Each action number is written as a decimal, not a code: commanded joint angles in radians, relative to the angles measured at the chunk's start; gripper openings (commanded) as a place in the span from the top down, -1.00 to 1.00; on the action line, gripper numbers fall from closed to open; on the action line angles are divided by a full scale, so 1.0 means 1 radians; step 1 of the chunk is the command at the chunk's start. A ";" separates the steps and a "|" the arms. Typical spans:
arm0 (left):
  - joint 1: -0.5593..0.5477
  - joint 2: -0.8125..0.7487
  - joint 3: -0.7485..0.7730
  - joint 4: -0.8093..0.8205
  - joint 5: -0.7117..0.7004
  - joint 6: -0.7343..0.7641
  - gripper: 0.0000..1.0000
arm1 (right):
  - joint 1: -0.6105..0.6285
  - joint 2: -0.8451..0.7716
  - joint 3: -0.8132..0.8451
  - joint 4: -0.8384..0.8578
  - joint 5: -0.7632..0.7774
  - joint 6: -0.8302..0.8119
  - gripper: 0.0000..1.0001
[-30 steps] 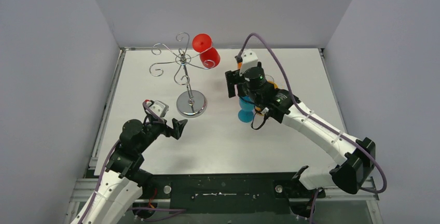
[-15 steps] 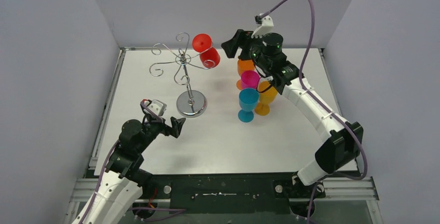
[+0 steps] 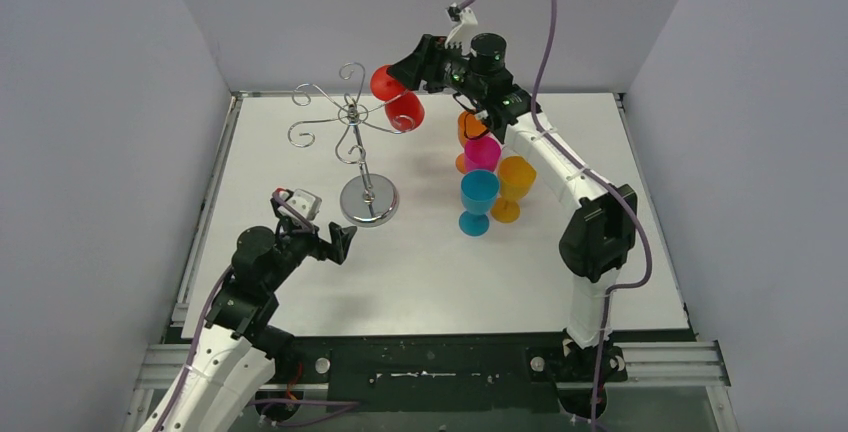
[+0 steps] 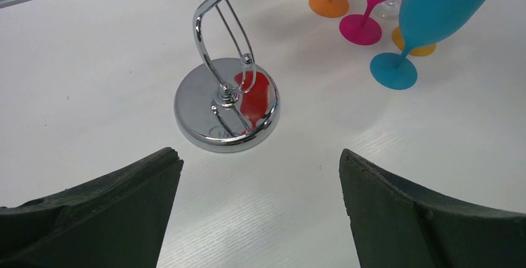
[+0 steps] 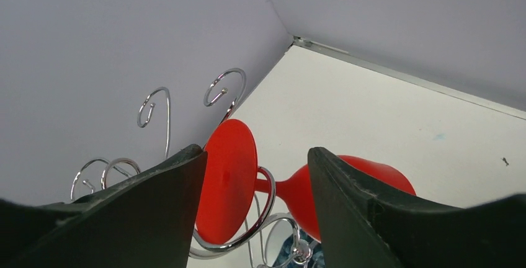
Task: Take the wine glass off the wine glass rack
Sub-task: Pick up the wine glass from the wine rack.
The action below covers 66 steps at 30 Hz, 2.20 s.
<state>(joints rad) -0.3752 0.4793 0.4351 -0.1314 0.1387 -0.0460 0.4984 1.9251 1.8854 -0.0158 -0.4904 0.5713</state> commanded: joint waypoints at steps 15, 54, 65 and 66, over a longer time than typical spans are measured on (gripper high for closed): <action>0.045 0.025 0.042 0.027 0.062 -0.014 -0.95 | 0.007 0.059 0.174 -0.070 -0.016 -0.071 0.42; 0.059 0.047 0.042 0.029 0.091 -0.024 -0.95 | 0.007 -0.033 0.070 -0.131 -0.005 -0.045 0.72; 0.067 0.051 0.040 0.034 0.097 -0.028 -0.95 | 0.008 -0.061 0.046 -0.083 -0.085 -0.015 0.31; 0.067 0.054 0.042 0.034 0.099 -0.028 -0.95 | 0.006 -0.063 0.046 -0.083 -0.084 -0.017 0.31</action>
<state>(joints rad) -0.3168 0.5289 0.4366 -0.1310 0.2153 -0.0685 0.5037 1.9327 1.9301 -0.1280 -0.5358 0.5488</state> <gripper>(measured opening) 0.974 0.333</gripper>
